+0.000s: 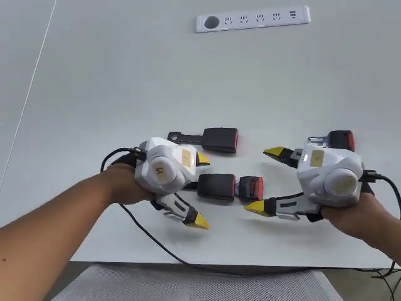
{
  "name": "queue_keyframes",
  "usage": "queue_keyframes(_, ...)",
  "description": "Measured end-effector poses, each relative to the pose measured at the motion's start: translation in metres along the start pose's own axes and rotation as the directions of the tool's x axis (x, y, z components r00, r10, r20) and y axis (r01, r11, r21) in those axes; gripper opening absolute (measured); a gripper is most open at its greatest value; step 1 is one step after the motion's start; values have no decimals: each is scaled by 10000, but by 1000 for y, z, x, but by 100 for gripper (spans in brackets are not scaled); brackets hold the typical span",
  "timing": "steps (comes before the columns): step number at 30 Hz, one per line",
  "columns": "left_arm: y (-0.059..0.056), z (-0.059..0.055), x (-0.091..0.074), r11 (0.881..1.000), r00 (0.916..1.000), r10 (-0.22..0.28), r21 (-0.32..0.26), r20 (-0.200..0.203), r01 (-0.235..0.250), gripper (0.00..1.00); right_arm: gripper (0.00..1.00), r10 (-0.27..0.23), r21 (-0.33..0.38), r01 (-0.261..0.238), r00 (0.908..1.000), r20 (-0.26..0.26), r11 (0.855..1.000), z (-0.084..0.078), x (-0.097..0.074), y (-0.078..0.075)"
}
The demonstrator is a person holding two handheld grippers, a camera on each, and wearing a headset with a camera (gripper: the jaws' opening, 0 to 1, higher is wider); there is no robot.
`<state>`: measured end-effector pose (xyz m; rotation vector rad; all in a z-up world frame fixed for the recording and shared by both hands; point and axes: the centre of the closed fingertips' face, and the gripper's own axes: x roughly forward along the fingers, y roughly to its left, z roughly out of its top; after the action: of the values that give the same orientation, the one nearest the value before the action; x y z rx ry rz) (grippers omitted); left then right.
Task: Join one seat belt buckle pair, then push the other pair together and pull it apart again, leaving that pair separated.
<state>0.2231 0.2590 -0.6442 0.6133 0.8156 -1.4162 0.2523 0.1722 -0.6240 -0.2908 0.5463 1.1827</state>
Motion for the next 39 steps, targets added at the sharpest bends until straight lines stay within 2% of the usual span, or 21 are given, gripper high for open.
queue_keyframes(1,6,0,-6,9997,9997,244,102,-54,-243,88,76,-82,14,82,9999,122,10000,2,-5,-4)
queue_keyframes(4,20,3,-19,9972,9973,728,192,80,-729,88,78,-397,479,398,9992,-16,9981,-1,-19,-22)
queue_keyframes(7,37,9,-32,9934,9934,1090,322,347,-1102,89,79,-784,377,774,9966,262,9963,2,-37,-45)
queue_keyframes(9,50,11,-40,9902,9902,1357,276,314,-1366,89,79,-956,453,951,9954,99,9944,0,-45,-56)
queue_keyframes(10,52,11,-41,9893,9893,1426,276,316,-1435,88,79,-1115,554,1127,9935,-249,9921,-5,-50,-64)
queue_keyframes(11,60,13,-44,9864,9866,1591,366,360,-1604,88,80,-1247,647,1276,9911,-473,9897,-10,-54,-70)
queue_keyframes(14,72,17,-47,9841,9847,1701,451,383,-1718,87,79,-1416,520,1434,9892,-367,9883,-12,-64,-86)
queue_keyframes(16,77,18,-45,9833,9851,1704,608,241,-1716,86,80,-1497,523,1526,9871,-560,9869,-17,-69,-93)
queue_keyframes(22,95,24,-34,9824,9860,1658,836,202,-1669,83,78,-1236,444,1297,9851,-1199,9906,-43,-86,-108)
queue_keyframes(24,99,26,-29,9827,9866,1617,872,237,-1631,82,77,-1161,241,1212,9810,-1554,9923,-56,-92,-113)
queue_keyframes(26,102,25,-23,9846,9890,1465,933,176,-1475,80,75,-973,316,1038,9816,-1642,9941,-64,-95,-115)
queue_keyframes(28,104,23,-15,9872,9919,1261,964,167,-1271,79,77,-691,647,817,9816,-1778,9946,-73,-98,-116)
queue_keyframes(30,106,20,-7,9921,9946,1017,715,190,-1028,77,75,-574,688,720,9792,-1946,9950,-81,-99,-118)
queue_keyframes(33,108,15,3,9924,9957,924,804,101,-929,72,73,-307,858,480,9807,-1929,9952,-87,-98,-120)
queue_keyframes(37,109,8,16,9898,9971,745,1227,-128,-724,65,70,191,938,23,9738,-2268,9956,-98,-96,-120)
queue_keyframes(38,110,7,18,9899,9974,702,1242,-159,-677,62,67,316,547,-185,9683,-2479,9983,-103,-96,-121)
queue_keyframes(39,109,6,19,9902,9976,663,1243,-222,-630,61,66,465,708,-303,9700,-2388,9970,-102,-95,-119)
